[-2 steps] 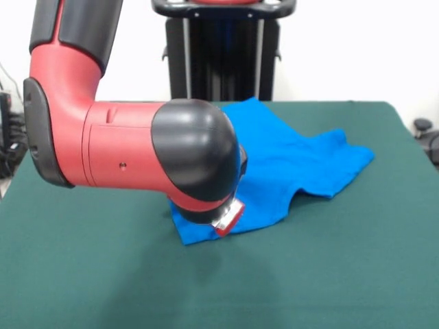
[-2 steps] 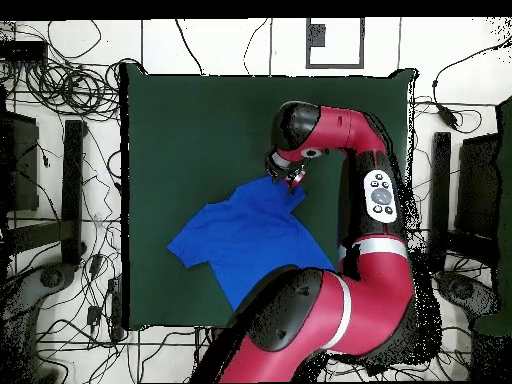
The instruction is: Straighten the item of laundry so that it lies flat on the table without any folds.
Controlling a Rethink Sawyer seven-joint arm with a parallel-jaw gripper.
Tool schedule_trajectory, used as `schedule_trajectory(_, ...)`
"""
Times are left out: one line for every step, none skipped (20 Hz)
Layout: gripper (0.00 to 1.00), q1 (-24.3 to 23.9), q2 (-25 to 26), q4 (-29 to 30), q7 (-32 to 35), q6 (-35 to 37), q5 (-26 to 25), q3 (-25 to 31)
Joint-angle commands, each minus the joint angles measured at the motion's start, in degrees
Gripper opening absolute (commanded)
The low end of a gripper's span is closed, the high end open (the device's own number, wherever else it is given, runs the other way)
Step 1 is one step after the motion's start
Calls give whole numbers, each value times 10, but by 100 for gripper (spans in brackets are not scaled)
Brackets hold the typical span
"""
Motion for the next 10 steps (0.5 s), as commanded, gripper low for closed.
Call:
schedule_trajectory(100,27,73,-67,-79,-205,-32,59)
schedule_trajectory(100,28,73,-70,-70,-205,-31,57)
schedule_trajectory(100,30,71,-72,-59,-206,-31,54)
schedule_trajectory(100,32,69,-71,-47,-211,-31,50)
schedule_trajectory(100,34,67,-70,-38,-213,-31,46)
schedule_trajectory(100,35,65,-69,-30,-217,-30,43)
schedule_trajectory(100,37,63,-68,-20,-219,-29,39)
schedule_trajectory(100,38,60,-67,-11,-221,-28,35)
schedule_trajectory(100,40,58,-68,-8,-219,-28,33)
schedule_trajectory(100,40,57,-73,-8,-207,-25,34)
